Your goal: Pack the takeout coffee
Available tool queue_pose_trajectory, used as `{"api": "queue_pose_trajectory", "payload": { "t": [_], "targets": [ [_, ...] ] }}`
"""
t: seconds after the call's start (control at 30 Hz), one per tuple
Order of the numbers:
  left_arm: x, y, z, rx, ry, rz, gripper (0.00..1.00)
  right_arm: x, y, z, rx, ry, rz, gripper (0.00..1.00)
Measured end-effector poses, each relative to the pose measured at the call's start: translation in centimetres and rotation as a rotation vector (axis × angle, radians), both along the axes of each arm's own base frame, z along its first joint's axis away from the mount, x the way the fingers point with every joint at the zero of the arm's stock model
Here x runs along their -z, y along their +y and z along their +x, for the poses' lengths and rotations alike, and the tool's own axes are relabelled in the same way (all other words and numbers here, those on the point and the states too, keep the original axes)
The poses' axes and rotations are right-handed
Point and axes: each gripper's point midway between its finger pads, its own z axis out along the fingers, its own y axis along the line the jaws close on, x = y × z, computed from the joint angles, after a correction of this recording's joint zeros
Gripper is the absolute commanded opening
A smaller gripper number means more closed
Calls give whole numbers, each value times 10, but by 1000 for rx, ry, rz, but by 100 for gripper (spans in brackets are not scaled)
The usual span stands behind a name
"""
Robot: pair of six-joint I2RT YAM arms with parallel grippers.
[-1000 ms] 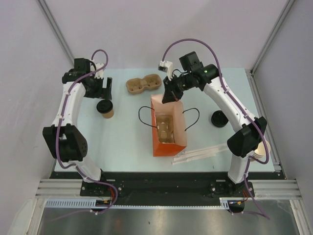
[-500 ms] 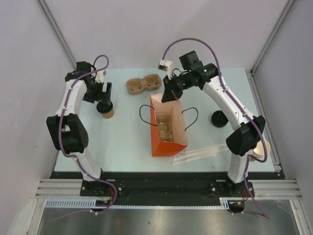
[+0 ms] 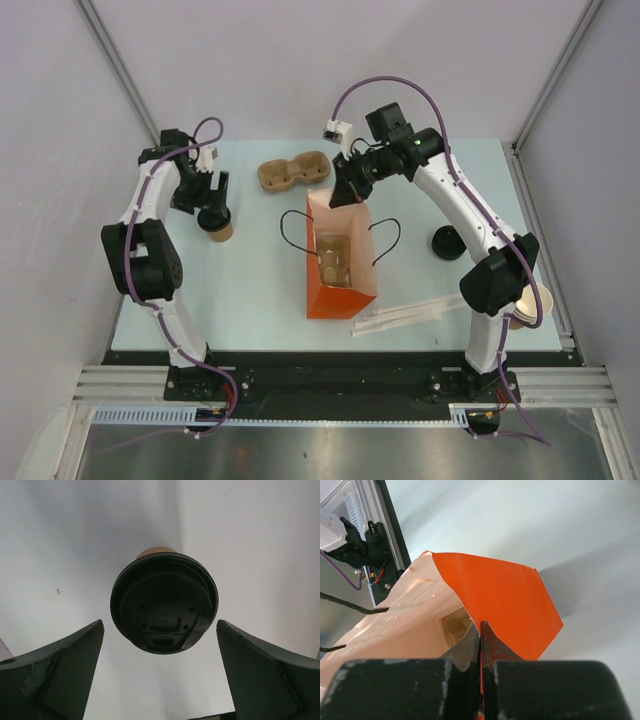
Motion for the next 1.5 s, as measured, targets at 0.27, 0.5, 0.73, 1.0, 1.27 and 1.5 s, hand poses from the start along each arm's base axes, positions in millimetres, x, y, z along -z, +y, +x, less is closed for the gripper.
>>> {"api": "queue_pose_trajectory", "payload": {
  "t": [0.27,0.5,0.73,1.0,1.27,1.5],
  "targets": [
    [3,9,12,-20,-9,-23,99,1,1,2,0,-1,1,0],
    [4,10,13,-24,-6,-49,99,1,2,3,0,-1,1,0],
    [4,7,14,-16,-9,-72,99,1,2,2,-2,-1,1,0],
    [3,3,11,-8,-2,-91,99,0,4,2,-8,1,5,0],
    [3,3,12,-9,-3,-91,99,3,6,4,-11,7,5,0],
    [4,3,11,-9,-2,-91,99,3,6,3,-12,7,5,0]
  ]
}}
